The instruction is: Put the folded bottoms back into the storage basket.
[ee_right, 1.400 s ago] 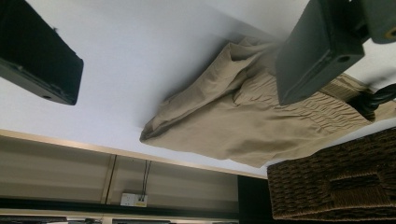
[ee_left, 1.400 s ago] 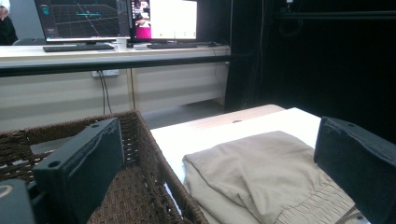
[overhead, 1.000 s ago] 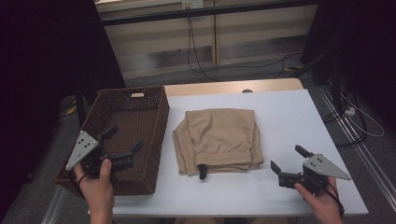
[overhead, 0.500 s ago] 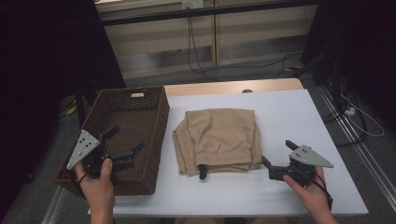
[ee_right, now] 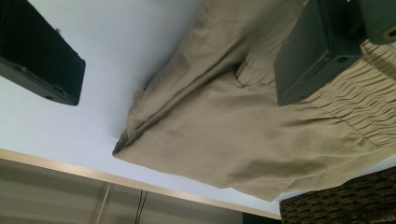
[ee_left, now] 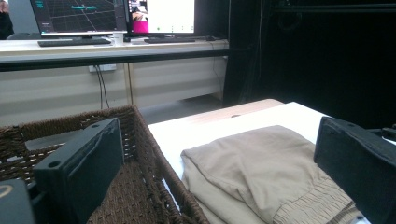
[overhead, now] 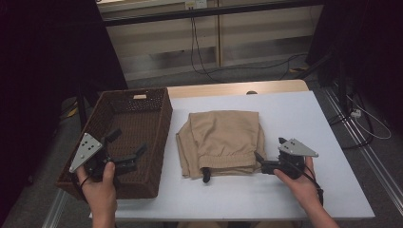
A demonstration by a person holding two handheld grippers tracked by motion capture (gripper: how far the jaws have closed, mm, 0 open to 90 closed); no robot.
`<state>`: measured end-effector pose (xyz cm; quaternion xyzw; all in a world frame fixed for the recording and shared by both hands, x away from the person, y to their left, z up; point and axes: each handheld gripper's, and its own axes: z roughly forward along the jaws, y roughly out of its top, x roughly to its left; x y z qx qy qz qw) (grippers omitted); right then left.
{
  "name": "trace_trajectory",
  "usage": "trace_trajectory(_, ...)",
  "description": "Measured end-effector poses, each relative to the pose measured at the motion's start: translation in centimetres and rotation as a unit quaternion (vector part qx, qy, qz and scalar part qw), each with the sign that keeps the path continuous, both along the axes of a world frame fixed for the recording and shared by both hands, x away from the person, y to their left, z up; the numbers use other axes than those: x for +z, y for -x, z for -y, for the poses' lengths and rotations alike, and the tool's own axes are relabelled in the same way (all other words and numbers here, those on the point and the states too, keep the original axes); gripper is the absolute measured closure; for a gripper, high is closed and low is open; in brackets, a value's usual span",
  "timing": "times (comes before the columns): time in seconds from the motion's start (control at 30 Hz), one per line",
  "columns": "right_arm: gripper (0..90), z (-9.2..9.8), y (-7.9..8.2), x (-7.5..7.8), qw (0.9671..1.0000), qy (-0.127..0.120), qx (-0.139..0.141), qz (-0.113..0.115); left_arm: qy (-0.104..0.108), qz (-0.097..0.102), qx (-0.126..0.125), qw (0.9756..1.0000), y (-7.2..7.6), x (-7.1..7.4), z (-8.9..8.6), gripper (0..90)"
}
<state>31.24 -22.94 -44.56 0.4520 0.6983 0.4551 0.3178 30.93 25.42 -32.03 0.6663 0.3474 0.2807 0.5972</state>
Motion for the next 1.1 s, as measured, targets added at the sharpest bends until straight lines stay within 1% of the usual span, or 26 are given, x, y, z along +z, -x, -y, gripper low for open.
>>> trace_trajectory(0.07,1.7,-0.3,-0.3,-0.1,1.0000,-0.001,-0.002,-0.004,-0.001,0.000,0.000,1.0000,0.0,0.0,0.0,1.9)
trace_trajectory(0.3,4.4,-1.1,-1.4,-0.3,0.9998,0.011,-0.005,-0.013,-0.005,-0.001,0.001,1.0000,-0.1,-0.1,0.1,2.0)
trace_trajectory(0.43,4.8,-1.7,-2.0,-0.5,0.9995,0.010,-0.003,-0.029,-0.005,-0.003,0.001,1.0000,-0.1,-0.2,0.2,2.0)
trace_trajectory(0.5,4.8,-1.9,-2.3,-0.6,0.9992,0.018,-0.002,-0.036,-0.004,-0.002,0.001,1.0000,-0.1,-0.1,0.2,1.9)
trace_trajectory(0.57,4.5,-2.1,-2.4,-0.7,0.9988,0.019,-0.003,-0.044,-0.006,-0.001,0.001,1.0000,-0.1,-0.1,0.1,1.9)
trace_trajectory(0.63,3.4,-2.2,-2.4,-0.9,0.9982,0.019,-0.011,-0.055,-0.007,0.000,0.001,1.0000,-0.1,-0.1,0.1,2.0)
trace_trajectory(0.7,4.8,-2.3,-2.5,-0.9,0.9979,0.021,-0.008,-0.061,-0.005,-0.002,0.001,1.0000,-0.1,-0.1,0.2,2.0)
trace_trajectory(0.8,5.0,-2.4,-2.5,-1.1,0.9966,0.016,-0.008,-0.080,-0.007,-0.001,-0.001,1.0000,-0.1,-0.1,0.3,2.0)
trace_trajectory(0.9,5.6,-2.7,-2.5,-1.3,0.9953,0.019,-0.004,-0.095,-0.009,-0.002,-0.003,1.0000,-0.1,-0.2,0.4,2.0)
trace_trajectory(0.93,6.5,-2.8,-2.5,-1.5,0.9944,0.019,-0.005,-0.104,-0.009,-0.002,-0.004,1.0000,-0.2,-0.2,0.4,2.0)
trace_trajectory(0.97,8.1,-2.9,-2.5,-1.6,0.9936,0.012,-0.007,-0.112,-0.009,-0.002,-0.003,0.9999,-0.2,-0.2,0.4,2.0)
trace_trajectory(1.1,8.4,-2.9,-2.7,-1.7,0.9922,0.007,-0.006,-0.124,-0.013,-0.002,0.000,0.9999,-0.2,-0.2,0.4,2.0)
